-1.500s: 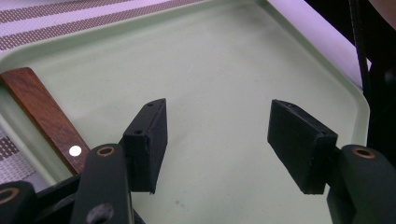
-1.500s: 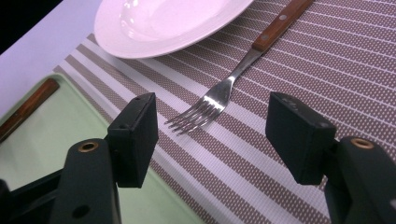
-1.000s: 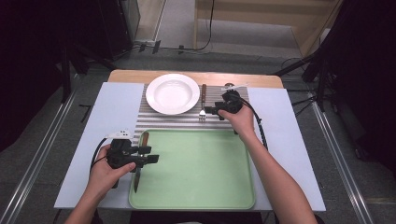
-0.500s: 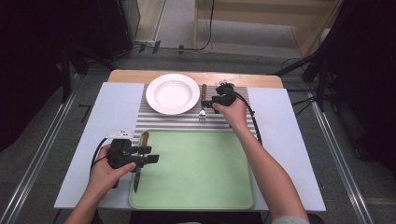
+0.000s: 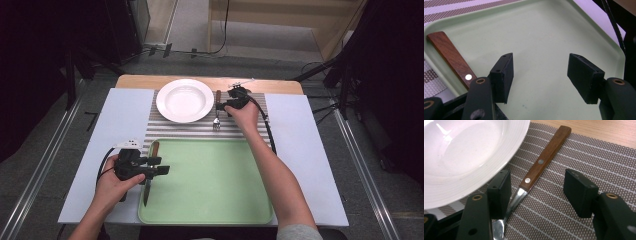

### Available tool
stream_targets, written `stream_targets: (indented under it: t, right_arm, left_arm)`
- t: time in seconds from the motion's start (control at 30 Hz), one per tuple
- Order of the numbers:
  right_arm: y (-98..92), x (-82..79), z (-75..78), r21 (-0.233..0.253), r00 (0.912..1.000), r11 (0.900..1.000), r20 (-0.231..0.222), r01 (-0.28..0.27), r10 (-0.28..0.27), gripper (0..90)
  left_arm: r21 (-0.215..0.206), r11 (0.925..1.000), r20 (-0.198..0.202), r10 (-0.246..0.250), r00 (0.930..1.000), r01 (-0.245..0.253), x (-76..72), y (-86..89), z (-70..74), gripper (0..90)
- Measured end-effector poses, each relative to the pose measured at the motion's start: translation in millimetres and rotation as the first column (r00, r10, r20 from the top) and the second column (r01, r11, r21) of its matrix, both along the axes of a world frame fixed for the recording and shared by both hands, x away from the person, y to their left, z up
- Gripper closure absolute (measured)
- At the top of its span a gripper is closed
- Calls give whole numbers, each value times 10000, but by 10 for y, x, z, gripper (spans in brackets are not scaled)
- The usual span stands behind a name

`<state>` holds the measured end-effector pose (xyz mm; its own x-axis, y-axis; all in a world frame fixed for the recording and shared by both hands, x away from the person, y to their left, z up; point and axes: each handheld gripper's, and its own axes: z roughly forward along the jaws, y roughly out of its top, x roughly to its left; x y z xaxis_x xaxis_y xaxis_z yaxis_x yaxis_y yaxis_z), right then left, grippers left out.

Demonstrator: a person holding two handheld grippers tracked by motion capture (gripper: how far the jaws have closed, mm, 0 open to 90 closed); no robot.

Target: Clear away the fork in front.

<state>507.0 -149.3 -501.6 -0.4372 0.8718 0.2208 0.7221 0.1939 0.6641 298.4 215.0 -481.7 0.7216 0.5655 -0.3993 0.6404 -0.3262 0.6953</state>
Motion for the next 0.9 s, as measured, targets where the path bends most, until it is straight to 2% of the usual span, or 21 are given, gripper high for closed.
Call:
stream_targets:
  t: [0.13, 0.47, 0.53, 0.7, 0.8, 0.9]
  right_arm:
    - [67, 14, -29, -36, 10000, 10000, 5, 87, -87, 453]
    - [254, -16, -51, -696, 9995, 9972, 158, 281, -270, 617]
    - [303, -25, -73, -846, 9991, 9957, 193, 388, -373, 625]
    - [395, -74, -95, -1500, 9954, 9854, 646, 802, -712, 656]
    - [385, -97, -125, -1221, 9918, 9866, 809, 1083, -989, 672]
    - [383, -150, -177, -820, 9833, 9851, 1141, 1513, -1416, 687]
  left_arm:
    - [28, 10000, -13, 11, 10000, -11, 2, 1, -3, 369]
    - [46, 10000, -29, 17, 10000, -16, 4, -10, -9, 369]
    - [57, 10000, -29, 6, 10000, -6, 6, -5, -10, 369]
    - [101, 9999, -53, 28, 10000, -28, 13, -5, -17, 369]
    - [102, 9999, -47, 39, 10000, -38, 11, -9, -17, 369]
    - [106, 9999, -64, 72, 10000, -71, 14, -12, -19, 369]
